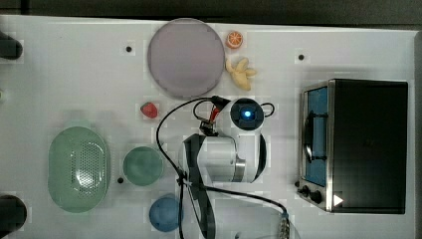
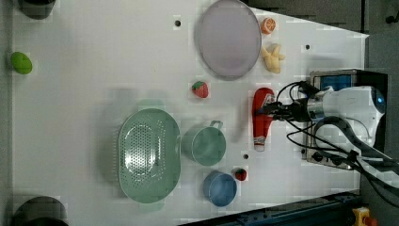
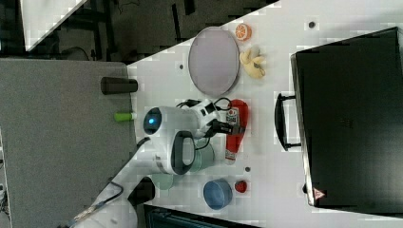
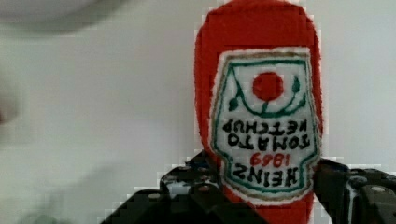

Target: Pick ketchup from strainer and place it on the table

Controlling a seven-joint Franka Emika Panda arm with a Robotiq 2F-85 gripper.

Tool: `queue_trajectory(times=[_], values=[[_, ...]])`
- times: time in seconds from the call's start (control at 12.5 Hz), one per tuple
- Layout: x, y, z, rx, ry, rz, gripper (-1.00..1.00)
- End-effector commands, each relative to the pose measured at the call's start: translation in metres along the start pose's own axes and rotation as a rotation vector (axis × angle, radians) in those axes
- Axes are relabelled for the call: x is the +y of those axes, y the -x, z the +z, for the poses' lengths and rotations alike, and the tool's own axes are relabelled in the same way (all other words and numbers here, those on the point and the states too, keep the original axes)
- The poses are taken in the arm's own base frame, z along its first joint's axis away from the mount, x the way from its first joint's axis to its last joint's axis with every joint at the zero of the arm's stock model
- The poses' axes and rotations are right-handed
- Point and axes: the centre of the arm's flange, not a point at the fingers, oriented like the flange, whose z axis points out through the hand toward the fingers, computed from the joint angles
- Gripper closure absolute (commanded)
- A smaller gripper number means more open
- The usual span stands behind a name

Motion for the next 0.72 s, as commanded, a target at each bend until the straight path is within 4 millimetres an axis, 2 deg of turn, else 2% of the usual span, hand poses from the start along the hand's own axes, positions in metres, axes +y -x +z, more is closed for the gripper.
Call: queue_trajectory(times=[0.08, 0.24, 0.32, 0.48, 0.72], values=[[0.007, -0.007, -0.009, 0.033, 0.0, -0.012, -0.59], [0.007, -0.008, -0.018, 0.045, 0.004, -0.013, -0.98], [0.005, -0.012, -0.032, 0.071, 0.008, -0.016, -1.0], [-0.004, -0.024, -0.081, 0.161, 0.017, -0.028, -1.0], [-0.019, -0.034, -0.175, 0.258, 0.048, -0.013, -1.0]])
